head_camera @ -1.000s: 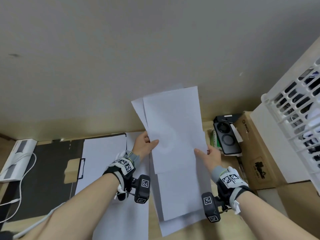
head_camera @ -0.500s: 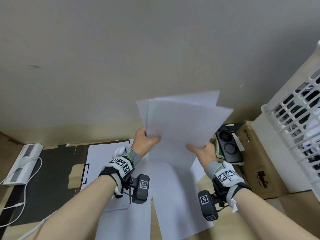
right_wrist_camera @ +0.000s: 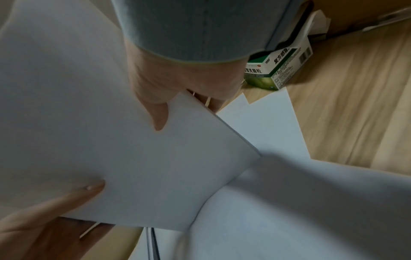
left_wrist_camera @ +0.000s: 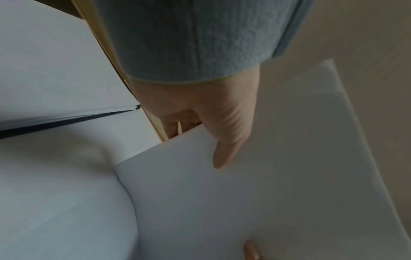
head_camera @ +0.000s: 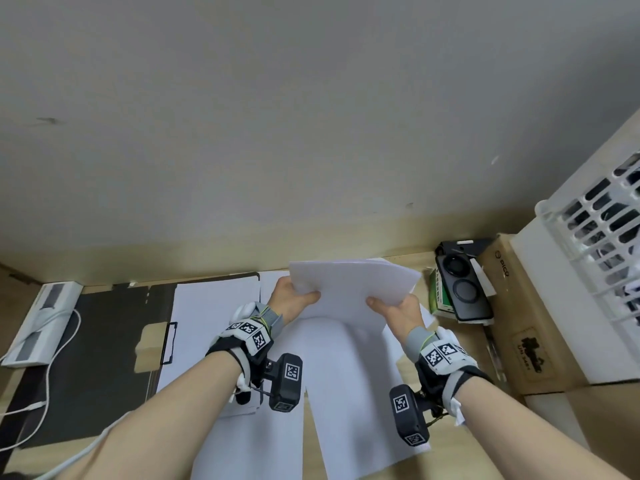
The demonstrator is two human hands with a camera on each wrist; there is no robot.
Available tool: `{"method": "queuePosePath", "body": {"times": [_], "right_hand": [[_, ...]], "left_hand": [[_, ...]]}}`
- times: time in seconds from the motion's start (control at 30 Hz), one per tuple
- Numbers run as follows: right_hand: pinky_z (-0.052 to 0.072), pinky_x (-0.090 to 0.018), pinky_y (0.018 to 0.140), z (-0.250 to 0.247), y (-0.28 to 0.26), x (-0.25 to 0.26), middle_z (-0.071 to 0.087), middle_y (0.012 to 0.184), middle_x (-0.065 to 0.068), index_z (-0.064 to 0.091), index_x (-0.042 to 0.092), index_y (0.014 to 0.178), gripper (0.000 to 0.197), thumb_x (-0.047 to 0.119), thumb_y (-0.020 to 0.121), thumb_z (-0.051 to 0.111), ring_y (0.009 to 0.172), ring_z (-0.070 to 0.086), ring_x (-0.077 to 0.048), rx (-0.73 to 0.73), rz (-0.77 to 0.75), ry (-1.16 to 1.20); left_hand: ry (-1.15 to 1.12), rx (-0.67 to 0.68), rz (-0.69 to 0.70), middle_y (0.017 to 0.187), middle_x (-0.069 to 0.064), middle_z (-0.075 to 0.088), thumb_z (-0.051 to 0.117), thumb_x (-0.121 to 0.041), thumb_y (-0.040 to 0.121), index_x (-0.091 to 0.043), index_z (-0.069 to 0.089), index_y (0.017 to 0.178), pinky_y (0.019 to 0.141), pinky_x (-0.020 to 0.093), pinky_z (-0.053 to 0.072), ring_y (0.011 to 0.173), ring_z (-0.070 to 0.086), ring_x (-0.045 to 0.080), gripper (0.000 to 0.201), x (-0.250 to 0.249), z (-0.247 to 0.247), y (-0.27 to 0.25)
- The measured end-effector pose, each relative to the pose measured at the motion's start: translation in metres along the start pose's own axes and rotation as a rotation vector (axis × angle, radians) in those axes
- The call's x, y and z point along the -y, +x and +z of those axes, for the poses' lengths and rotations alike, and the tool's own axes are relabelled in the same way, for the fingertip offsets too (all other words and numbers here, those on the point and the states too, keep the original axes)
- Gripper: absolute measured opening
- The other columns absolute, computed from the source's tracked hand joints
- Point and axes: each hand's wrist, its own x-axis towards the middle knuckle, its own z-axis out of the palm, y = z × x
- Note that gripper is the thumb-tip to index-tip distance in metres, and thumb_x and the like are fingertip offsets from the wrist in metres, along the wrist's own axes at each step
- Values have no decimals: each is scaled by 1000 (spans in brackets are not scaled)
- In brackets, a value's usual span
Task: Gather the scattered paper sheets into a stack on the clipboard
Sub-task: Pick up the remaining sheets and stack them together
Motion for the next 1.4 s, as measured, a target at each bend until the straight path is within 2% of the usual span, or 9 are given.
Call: {"method": "queuePosePath", "body": {"times": [0.13,0.57,0.77,0.93,1.0,1.1,1.2,1.3,1.4], "right_hand": [[55,-33,79,2,6,-2,75,91,-6,71,14,85,12,5,79,76,86,70,-26,-97,11,71],[52,-26,68,-8,3,-9,72,83,3,69,17,84,13,5,83,72,75,67,-16,-143,33,61],[51,-24,59,-16,2,-38,69,72,0,69,4,86,5,8,82,70,63,63,-17,-50,174,-82],[56,-39,78,-31,5,-103,69,96,-12,67,9,99,29,13,72,78,80,62,-23,-33,321,-345],[51,-40,86,-31,0,-119,61,89,-6,64,3,102,36,15,71,78,82,59,-25,-46,325,-556],[53,-36,77,-27,-12,-129,57,85,2,60,11,106,41,19,69,76,78,62,-22,-42,357,-575],[31,-25,53,-18,-19,-128,47,64,5,48,20,68,26,23,60,73,57,42,-17,-10,366,-664],[22,-29,54,-14,-22,-132,31,56,3,31,21,56,37,26,58,68,57,29,-17,79,339,-683],[31,-29,55,-20,-21,-128,46,56,1,47,18,60,22,19,72,66,60,45,-20,121,269,-711]], "left_hand": [[-58,-4,24,99,6,71,68,-2,81,-5,69,103,80,24,51,90,66,17,22,-4,6,0],[-61,144,-50,106,11,69,64,-7,88,-5,65,109,77,24,55,93,66,21,21,10,14,-8],[177,305,-183,110,10,69,62,-14,89,-5,65,114,91,37,52,101,67,27,27,36,14,-16],[296,173,-373,81,10,61,58,-14,78,-2,63,91,67,27,44,77,59,24,18,77,2,-26],[387,124,-486,71,6,55,55,-17,73,-4,56,77,60,23,41,69,54,23,13,93,-6,-30],[469,139,-554,58,0,38,48,-2,87,-12,36,57,43,15,30,53,38,14,34,113,-12,-37],[503,169,-596,58,-1,35,44,2,90,-14,33,55,35,10,25,51,33,11,41,121,-14,-43],[503,125,-617,63,1,39,41,3,93,-13,38,60,42,15,30,59,40,13,36,131,-14,-41],[445,58,-624,78,5,50,39,2,96,-5,51,81,65,21,35,91,50,21,21,134,-12,-36]]}}
